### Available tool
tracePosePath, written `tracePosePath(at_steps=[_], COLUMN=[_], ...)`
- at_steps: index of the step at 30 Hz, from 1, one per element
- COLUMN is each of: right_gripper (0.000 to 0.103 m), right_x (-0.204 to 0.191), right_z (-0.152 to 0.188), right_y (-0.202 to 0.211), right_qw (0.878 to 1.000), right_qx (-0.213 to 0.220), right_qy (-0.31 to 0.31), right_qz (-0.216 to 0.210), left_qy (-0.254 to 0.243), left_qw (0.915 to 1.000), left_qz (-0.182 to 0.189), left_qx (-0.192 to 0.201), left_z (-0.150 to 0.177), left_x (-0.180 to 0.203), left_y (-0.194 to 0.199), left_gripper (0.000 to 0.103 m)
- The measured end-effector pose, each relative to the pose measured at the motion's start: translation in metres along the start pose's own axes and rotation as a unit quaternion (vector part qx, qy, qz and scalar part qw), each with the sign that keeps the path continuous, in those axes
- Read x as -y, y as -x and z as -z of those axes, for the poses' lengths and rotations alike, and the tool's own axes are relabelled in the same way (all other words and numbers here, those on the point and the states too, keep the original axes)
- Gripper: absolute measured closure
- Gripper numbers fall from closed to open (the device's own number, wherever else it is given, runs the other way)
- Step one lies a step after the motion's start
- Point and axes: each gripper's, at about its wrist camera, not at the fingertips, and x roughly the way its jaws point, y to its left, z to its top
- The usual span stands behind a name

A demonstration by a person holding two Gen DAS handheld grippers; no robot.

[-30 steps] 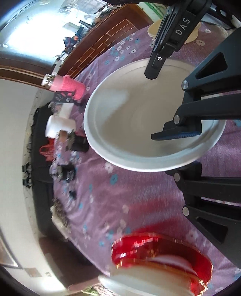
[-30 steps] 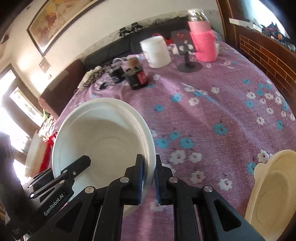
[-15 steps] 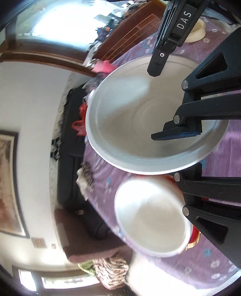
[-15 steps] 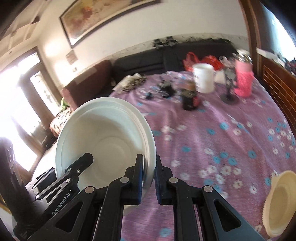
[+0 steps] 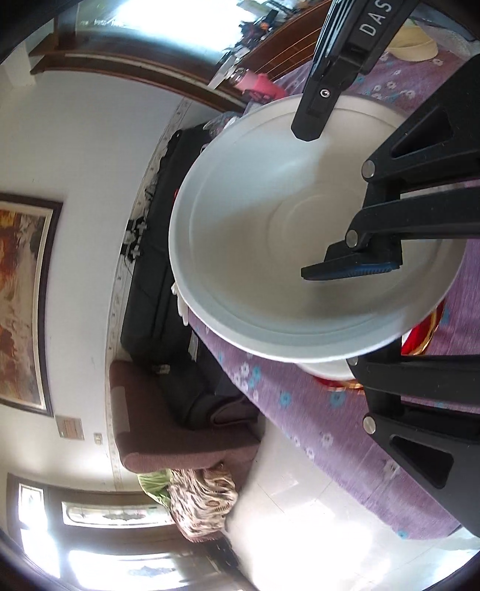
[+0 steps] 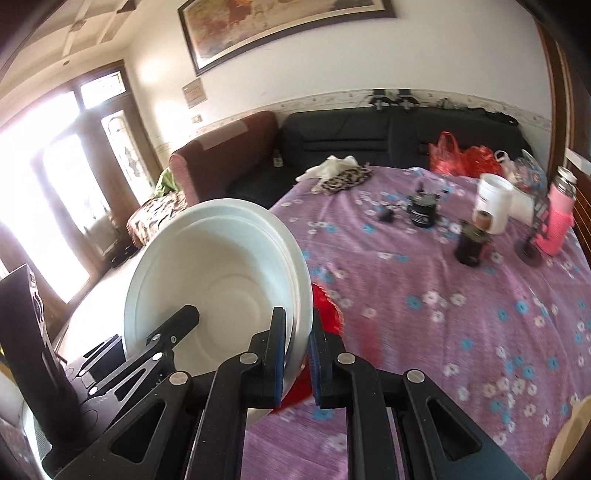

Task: Organize plates and bowls
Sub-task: 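Carry the white bowl with both tools and lower it onto the stack, then open both tools and lift them away from the bowl stack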

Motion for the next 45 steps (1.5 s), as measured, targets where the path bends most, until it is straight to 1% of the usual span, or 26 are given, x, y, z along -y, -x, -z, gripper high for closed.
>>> tracePosePath(at_steps=[4,7,14,18,20,21,22,24,26,28,30,32,35,36,38,39,40,42,45], right_gripper=[0.09,0.09,0.089,0.089,0.088,0.088,0.088,0.088,0.088,0.088,0.085,0.079,0.06,0.056,0.045,0.041,0.036,0.033,0.033], right_x=[-0.011,-0.013,-0.006,-0.004,-0.004,-0.005,-0.006,-0.007,-0.008,-0.007,-0.005,-0.003,-0.003,-0.003,-0.002,-0.003,-0.002,0.0,0.002], right_z=[-0.007,-0.012,-0.013,-0.01,-0.011,-0.01,-0.01,-0.008,-0.007,-0.007,-0.007,-0.008,-0.008,-0.008,-0.009,-0.01,-0.01,-0.011,-0.011], right_y=[-0.016,-0.033,-0.07,-0.081,-0.085,-0.088,-0.089,-0.094,-0.097,-0.099,-0.099,-0.098,-0.093,-0.091,-0.087,-0.084,-0.081,-0.076,-0.068], right_qw=[1.0,1.0,0.998,0.998,0.998,0.998,0.998,0.998,0.998,0.998,0.999,0.999,0.999,0.999,0.999,0.999,0.999,0.999,0.999], right_qx=[-0.008,-0.02,-0.053,-0.062,-0.064,-0.063,-0.063,-0.061,-0.059,-0.053,-0.048,-0.043,-0.03,-0.025,-0.014,-0.006,0.0,0.009,0.022], right_qy=[0.007,0.001,-0.022,-0.022,-0.018,-0.014,-0.011,-0.006,-0.003,-0.003,-0.009,-0.018,-0.024,-0.026,-0.027,-0.026,-0.026,-0.028,-0.033], right_qz=[0.0,-0.004,-0.011,-0.011,-0.008,-0.005,-0.003,0.003,0.01,0.014,0.006,-0.006,-0.016,-0.021,-0.021,-0.018,-0.019,-0.021,-0.021], left_qy=[0.005,0.006,-0.003,-0.004,-0.003,-0.002,-0.001,0.004,0.008,0.01,0.015,0.018,0.021,0.022,0.026,0.028,0.031,0.035,0.036], left_qw=[0.9999,0.9997,0.9986,0.9981,0.998,0.998,0.998,0.9981,0.9982,0.9979,0.9975,0.9971,0.9968,0.9968,0.9965,0.9965,0.9967,0.9967,0.9969], left_qz=[-0.014,-0.024,-0.045,-0.053,-0.056,-0.056,-0.056,-0.059,-0.059,-0.063,-0.064,-0.065,-0.062,-0.061,-0.06,-0.057,-0.052,-0.049,-0.041], left_qx=[-0.003,-0.006,-0.027,-0.031,-0.03,-0.029,-0.028,-0.02,-0.006,0.01,0.025,0.036,0.046,0.048,0.052,0.054,0.054,0.055,0.058], left_z=[-0.006,-0.011,-0.013,-0.01,-0.009,-0.01,-0.01,-0.009,-0.01,-0.01,-0.011,-0.013,-0.013,-0.012,-0.012,-0.012,-0.012,-0.011,-0.01], left_x=[-0.016,-0.024,-0.028,-0.034,-0.035,-0.037,-0.038,-0.04,-0.043,-0.044,-0.047,-0.049,-0.048,-0.048,-0.049,-0.048,-0.048,-0.05,-0.049], left_y=[-0.007,-0.014,-0.041,-0.049,-0.05,-0.051,-0.052,-0.049,-0.043,-0.035,-0.027,-0.02,-0.01,-0.008,-0.001,0.003,0.006,0.011,0.02], left_gripper=[0.086,0.086,0.086,0.085,0.081,0.075,0.066,0.054,0.05,0.04,0.035,0.032,0.025,0.023,0.022,0.021,0.019,0.018,0.018])
